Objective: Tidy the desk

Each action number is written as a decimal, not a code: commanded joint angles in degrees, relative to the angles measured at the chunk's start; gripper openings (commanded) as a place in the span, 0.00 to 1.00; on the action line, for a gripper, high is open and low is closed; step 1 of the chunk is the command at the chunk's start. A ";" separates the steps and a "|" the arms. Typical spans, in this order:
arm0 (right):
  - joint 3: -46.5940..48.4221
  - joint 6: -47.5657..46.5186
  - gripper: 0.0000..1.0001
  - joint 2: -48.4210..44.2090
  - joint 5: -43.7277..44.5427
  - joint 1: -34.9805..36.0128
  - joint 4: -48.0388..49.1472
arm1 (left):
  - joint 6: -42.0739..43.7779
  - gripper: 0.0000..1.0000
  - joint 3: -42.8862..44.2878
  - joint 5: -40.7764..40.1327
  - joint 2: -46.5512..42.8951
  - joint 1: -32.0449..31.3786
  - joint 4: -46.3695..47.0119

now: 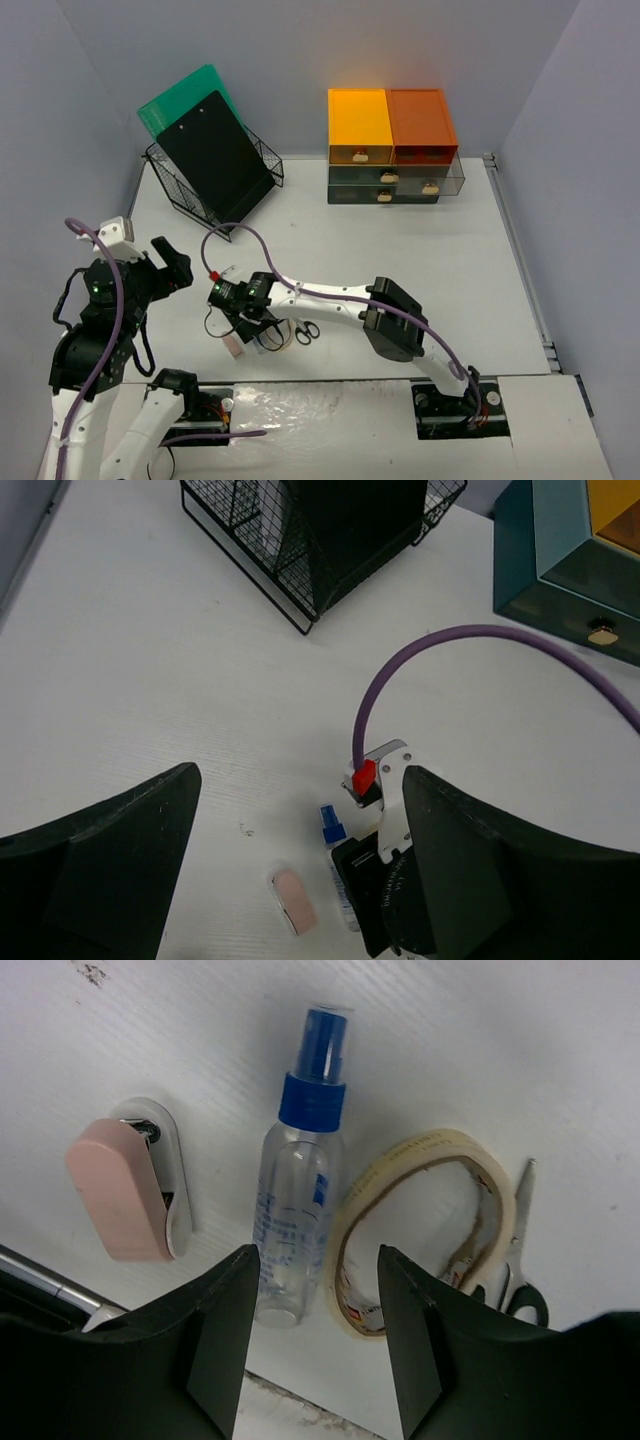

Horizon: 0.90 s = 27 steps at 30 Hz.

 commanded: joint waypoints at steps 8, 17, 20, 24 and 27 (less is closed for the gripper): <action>6.06 -2.36 0.47 4.90 0.39 1.80 -0.83 | 0.43 0.80 5.52 -7.33 -0.08 -0.17 0.41; 5.40 -2.78 0.43 6.56 0.02 1.80 -0.58 | 0.60 0.80 5.24 -6.63 0.43 -0.17 1.22; 5.73 -2.70 0.40 6.80 -0.24 1.80 -0.58 | 0.73 0.80 5.16 -6.72 0.48 -0.17 1.51; 5.99 -2.78 0.38 6.97 -0.24 1.80 -0.66 | 0.86 0.80 5.25 -6.64 0.69 -0.17 1.63; 5.96 -2.49 0.38 5.88 0.27 2.03 -0.84 | 0.97 0.80 5.16 -6.57 0.58 -0.17 1.64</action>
